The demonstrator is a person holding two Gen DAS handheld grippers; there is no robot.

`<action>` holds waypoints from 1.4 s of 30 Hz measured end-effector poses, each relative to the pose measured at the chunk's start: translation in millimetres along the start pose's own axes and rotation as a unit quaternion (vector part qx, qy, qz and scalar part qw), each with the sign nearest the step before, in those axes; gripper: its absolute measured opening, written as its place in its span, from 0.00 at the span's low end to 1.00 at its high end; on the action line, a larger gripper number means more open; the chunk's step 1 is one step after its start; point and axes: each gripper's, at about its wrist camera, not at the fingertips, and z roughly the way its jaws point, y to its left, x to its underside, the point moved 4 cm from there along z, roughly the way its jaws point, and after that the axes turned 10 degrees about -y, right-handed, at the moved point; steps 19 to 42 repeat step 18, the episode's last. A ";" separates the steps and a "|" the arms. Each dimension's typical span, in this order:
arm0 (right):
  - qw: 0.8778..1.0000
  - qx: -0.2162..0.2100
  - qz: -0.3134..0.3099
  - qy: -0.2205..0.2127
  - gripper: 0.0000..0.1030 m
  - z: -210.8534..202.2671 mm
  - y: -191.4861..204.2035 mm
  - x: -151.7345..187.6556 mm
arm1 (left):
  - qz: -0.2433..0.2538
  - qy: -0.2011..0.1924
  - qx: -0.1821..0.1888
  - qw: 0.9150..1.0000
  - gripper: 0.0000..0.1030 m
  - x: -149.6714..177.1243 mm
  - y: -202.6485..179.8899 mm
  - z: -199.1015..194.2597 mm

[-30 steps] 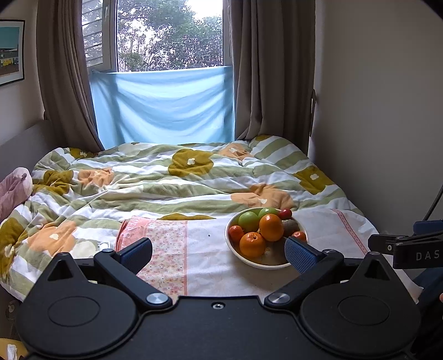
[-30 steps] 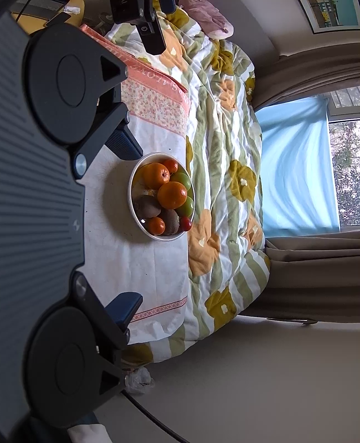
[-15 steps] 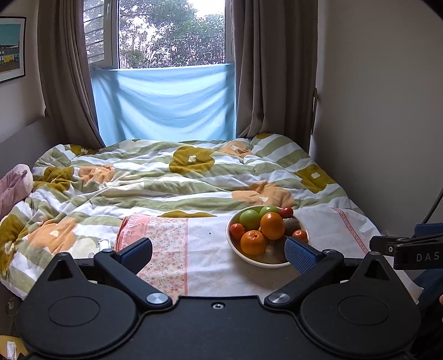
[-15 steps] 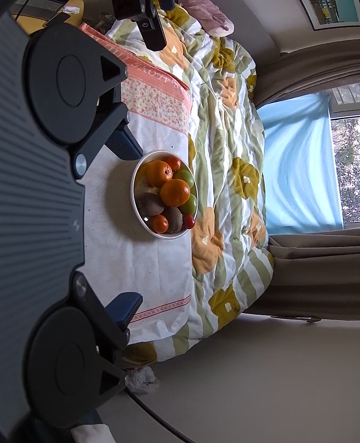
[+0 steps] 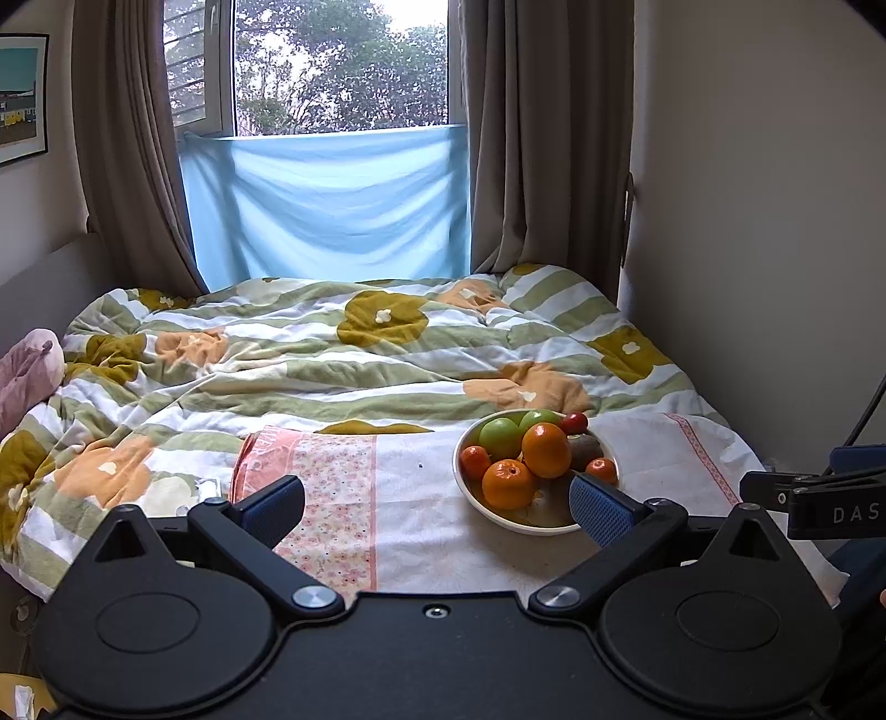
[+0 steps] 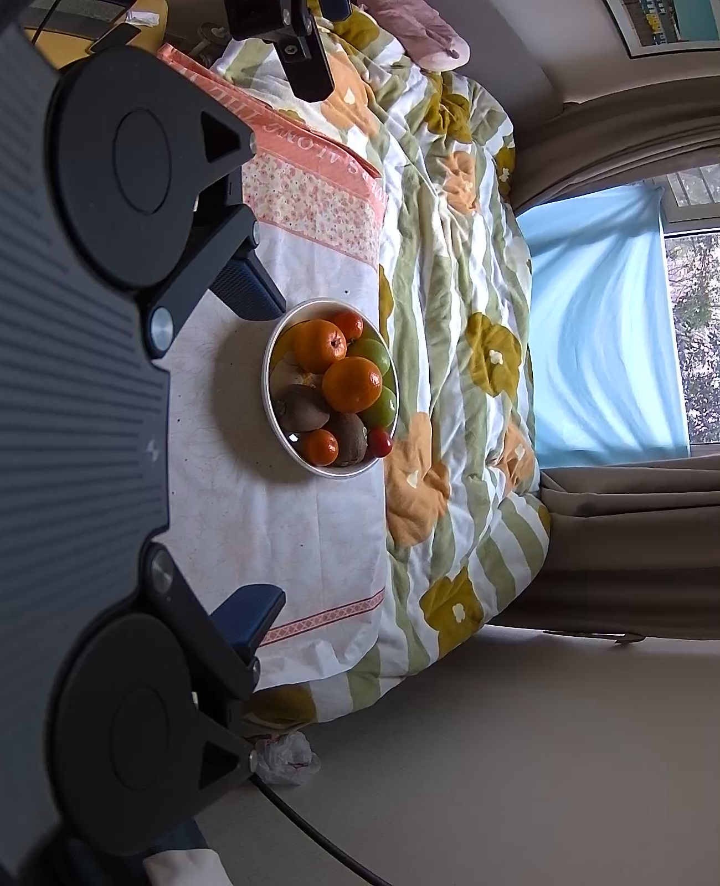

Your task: Organize fruits

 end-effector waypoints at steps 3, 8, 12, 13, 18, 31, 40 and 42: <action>1.000 0.000 0.000 0.001 1.00 0.0 0.2 0.0 | -0.001 -0.012 -0.007 1.000 1.00 -0.5 0.9 -4.1; 1.000 -0.002 0.002 0.002 1.00 0.2 0.8 0.1 | -0.008 -0.013 -0.015 1.000 1.00 -1.7 3.8 -4.4; 1.000 0.000 0.000 0.002 1.00 1.1 2.0 0.8 | -0.018 -0.006 -0.009 1.000 1.00 1.5 5.6 -3.3; 1.000 0.000 0.000 0.003 1.00 1.0 1.8 0.9 | -0.019 -0.006 -0.007 1.000 1.00 2.2 5.4 -3.2; 1.000 0.003 0.002 0.007 1.00 3.3 2.6 3.5 | -0.014 -0.006 -0.011 1.000 1.00 2.2 4.5 -2.7; 1.000 0.003 0.002 0.007 1.00 3.3 2.6 3.5 | -0.014 -0.006 -0.011 1.000 1.00 2.2 4.5 -2.7; 1.000 0.003 0.002 0.007 1.00 3.3 2.6 3.5 | -0.014 -0.006 -0.011 1.000 1.00 2.2 4.5 -2.7; 1.000 0.003 0.002 0.007 1.00 3.3 2.6 3.5 | -0.014 -0.006 -0.011 1.000 1.00 2.2 4.5 -2.7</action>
